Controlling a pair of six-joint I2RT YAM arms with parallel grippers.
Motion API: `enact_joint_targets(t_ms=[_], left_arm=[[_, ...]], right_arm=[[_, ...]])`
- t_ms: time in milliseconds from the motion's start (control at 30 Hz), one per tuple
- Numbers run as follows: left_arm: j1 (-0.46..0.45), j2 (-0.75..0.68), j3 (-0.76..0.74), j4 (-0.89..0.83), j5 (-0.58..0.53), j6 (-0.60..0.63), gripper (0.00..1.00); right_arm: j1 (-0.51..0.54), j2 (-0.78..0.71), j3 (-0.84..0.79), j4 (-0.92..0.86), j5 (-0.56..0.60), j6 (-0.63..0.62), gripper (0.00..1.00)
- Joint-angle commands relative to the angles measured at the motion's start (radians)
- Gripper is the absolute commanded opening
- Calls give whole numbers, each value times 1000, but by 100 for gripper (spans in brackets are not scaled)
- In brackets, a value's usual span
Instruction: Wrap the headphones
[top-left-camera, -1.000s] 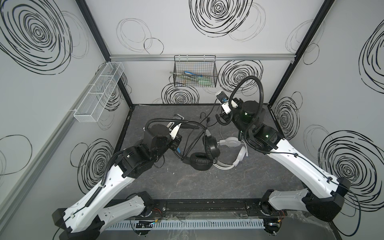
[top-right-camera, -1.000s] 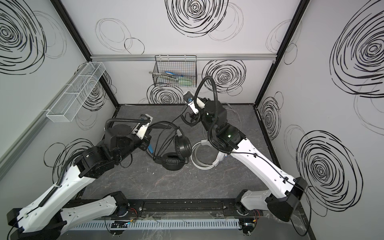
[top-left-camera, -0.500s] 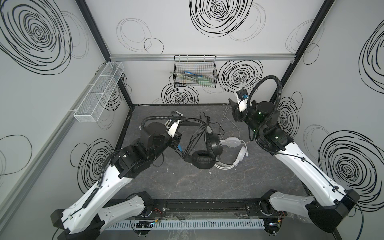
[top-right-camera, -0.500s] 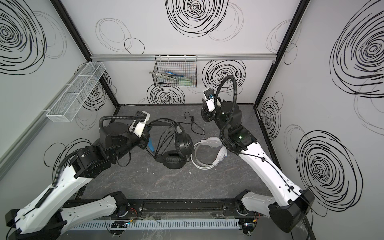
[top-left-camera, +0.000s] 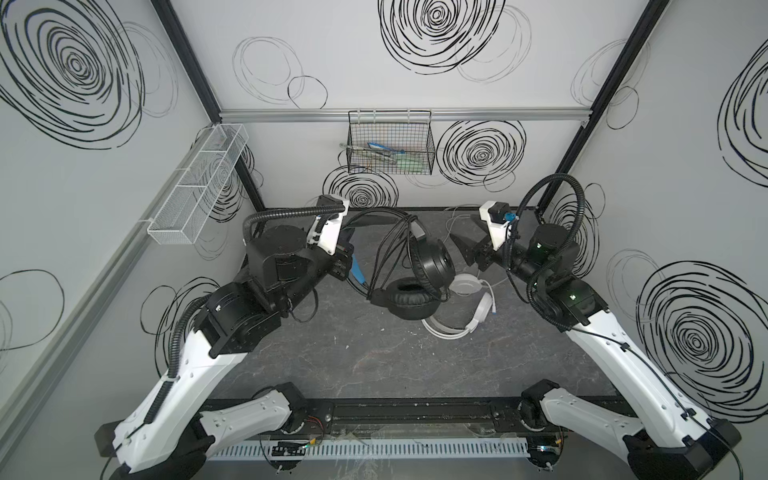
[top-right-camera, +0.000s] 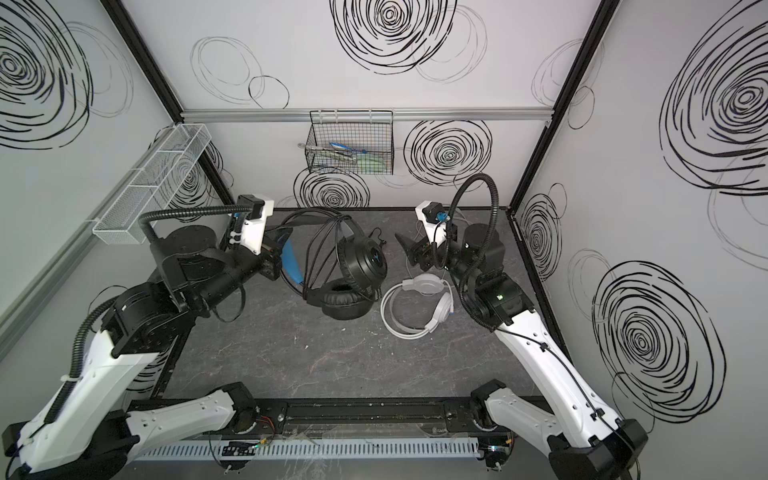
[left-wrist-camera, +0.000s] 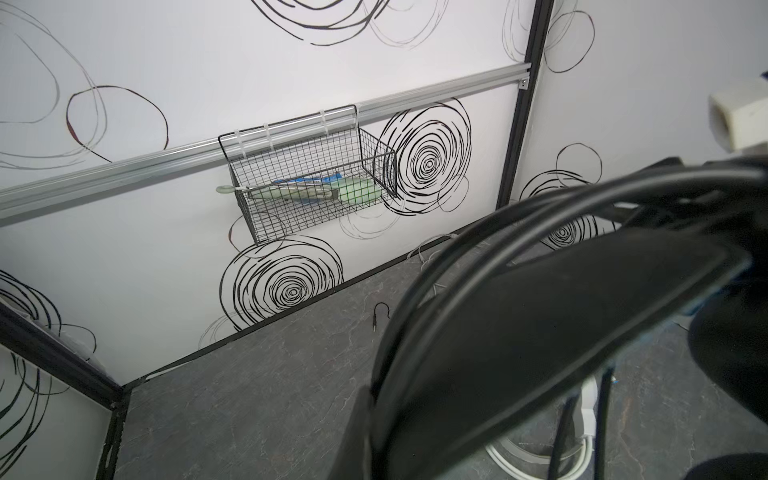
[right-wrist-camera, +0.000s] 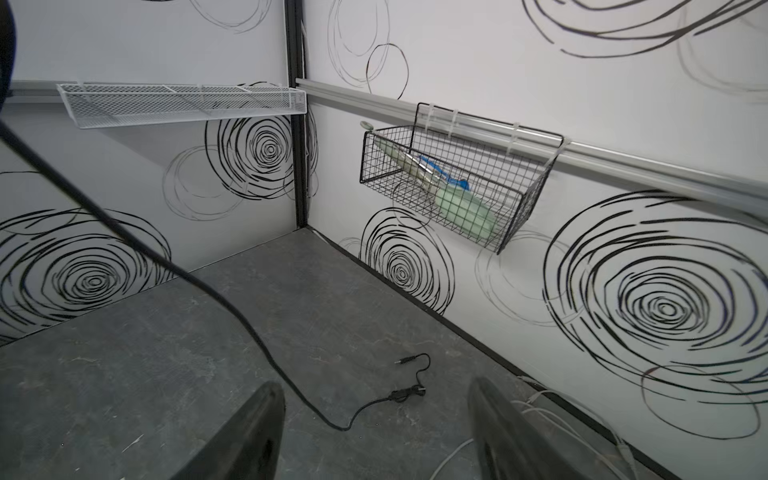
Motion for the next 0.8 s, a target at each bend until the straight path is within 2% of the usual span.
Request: enact_joint_targets(t_ms=[0, 133, 233, 567, 767], left_arm=[[15, 3, 74, 90, 37, -73, 0], [24, 11, 114, 89, 53, -87, 0], [28, 17, 138, 90, 64, -96, 0], [50, 48, 199, 116, 98, -117, 0], [71, 56, 228, 119, 121, -135, 0]], right_arm=[[-1, -12, -19, 3, -108, 61, 71], [18, -1, -50, 51, -152, 110, 72], [66, 36, -55, 86, -161, 121, 76], [135, 210, -54, 214, -269, 142, 75], [146, 278, -82, 276, -292, 167, 67]])
